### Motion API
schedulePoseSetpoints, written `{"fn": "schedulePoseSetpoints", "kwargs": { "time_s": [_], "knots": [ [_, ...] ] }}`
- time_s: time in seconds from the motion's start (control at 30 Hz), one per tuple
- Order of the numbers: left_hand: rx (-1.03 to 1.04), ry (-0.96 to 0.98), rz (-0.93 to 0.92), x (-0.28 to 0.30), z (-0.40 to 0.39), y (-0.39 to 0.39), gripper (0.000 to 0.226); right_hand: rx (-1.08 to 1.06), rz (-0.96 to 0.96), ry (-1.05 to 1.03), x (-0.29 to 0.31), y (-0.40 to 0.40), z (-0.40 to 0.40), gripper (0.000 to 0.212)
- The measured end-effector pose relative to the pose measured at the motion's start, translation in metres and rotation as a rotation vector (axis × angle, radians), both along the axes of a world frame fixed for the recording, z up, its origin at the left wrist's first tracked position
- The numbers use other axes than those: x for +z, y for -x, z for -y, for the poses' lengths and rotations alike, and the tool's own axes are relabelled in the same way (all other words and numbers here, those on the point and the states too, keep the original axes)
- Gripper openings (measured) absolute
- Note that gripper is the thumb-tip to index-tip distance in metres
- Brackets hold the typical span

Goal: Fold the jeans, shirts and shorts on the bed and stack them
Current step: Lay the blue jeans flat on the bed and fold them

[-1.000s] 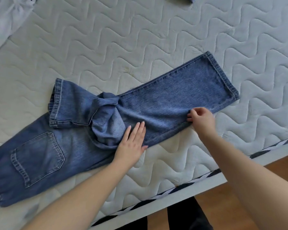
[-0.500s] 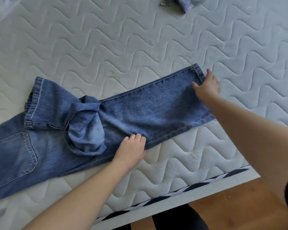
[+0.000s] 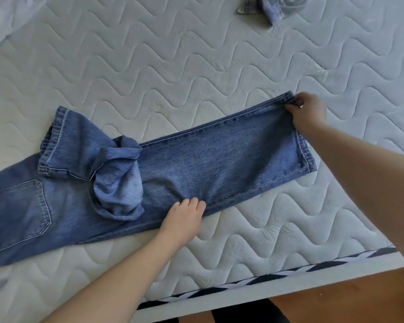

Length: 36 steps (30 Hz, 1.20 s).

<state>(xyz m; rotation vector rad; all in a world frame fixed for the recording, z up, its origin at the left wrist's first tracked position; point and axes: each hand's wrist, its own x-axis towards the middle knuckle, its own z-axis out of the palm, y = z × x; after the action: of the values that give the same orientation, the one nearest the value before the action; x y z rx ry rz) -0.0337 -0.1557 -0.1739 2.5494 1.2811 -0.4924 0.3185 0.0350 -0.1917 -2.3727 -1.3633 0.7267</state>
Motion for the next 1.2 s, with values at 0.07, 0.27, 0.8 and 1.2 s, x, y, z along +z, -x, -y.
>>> {"fn": "schedulePoseSetpoints", "kwargs": {
  "time_s": [0.07, 0.27, 0.8, 1.2],
  "knots": [
    [0.031, 0.037, -0.015, -0.004, -0.002, -0.001, 0.03, -0.069, -0.041, 0.01, -0.002, 0.002, 0.004, 0.024],
    [0.129, 0.271, -0.079, -0.013, -0.01, -0.006, 0.036, -0.212, -0.076, 0.043, -0.001, 0.014, 0.057, 0.059],
    [0.193, 0.491, 0.18, 0.003, -0.022, 0.021, 0.029, -0.102, 0.148, 0.053, 0.038, 0.104, 0.137, 0.049],
    [0.614, -0.208, 0.19, 0.018, 0.05, 0.248, 0.031, 0.519, -0.236, 0.339, 0.046, 0.415, 0.172, 0.085]
  ]
}}
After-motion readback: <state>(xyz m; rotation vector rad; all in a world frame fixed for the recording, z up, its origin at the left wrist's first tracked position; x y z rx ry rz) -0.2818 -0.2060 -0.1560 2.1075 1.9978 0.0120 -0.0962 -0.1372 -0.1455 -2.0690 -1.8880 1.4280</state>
